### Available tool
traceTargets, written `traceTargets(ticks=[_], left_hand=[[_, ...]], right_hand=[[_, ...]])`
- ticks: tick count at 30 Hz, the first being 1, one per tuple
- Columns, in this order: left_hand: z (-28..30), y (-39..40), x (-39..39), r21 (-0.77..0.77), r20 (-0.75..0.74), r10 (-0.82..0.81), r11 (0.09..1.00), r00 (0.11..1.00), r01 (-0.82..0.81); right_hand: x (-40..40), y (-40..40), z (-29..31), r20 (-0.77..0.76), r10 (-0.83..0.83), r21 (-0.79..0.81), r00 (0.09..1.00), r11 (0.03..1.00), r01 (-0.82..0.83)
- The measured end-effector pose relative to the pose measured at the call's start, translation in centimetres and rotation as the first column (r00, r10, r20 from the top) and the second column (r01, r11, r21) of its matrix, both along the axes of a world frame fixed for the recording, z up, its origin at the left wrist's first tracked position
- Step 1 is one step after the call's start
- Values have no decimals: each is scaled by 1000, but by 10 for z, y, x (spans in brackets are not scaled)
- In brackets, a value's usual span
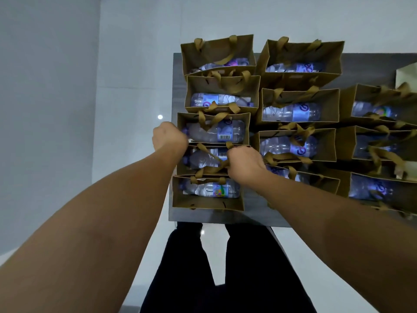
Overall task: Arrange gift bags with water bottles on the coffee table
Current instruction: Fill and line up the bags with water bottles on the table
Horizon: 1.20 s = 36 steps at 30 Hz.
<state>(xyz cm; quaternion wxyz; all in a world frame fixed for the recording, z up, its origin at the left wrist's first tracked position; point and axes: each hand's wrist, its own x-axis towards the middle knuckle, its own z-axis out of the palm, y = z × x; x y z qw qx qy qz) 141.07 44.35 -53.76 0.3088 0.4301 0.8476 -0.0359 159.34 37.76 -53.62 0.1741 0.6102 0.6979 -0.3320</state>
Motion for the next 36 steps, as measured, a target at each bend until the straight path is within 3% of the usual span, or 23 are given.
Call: traceTargets(ticks=[6, 11, 14, 28, 36], left_hand=[[13, -7, -17, 79, 16, -65, 995, 998, 63], [39, -4, -51, 134, -17, -93, 987, 996, 95], [56, 1, -71, 150, -34, -84, 985, 996, 88], [102, 5, -125, 181, -24, -7, 983, 1000, 11], [116, 9, -144, 166, -76, -38, 985, 996, 50]], right_hand=[[-20, -17, 13, -66, -177, 148, 982, 972, 185], [-52, -18, 32, -187, -438, 241, 879, 847, 474], [-66, -8, 47, -229, -502, 270, 834, 790, 550], [-68, 21, 75, -155, -475, 373, 866, 784, 496], [-72, 41, 78, -148, -442, 438, 885, 773, 459]])
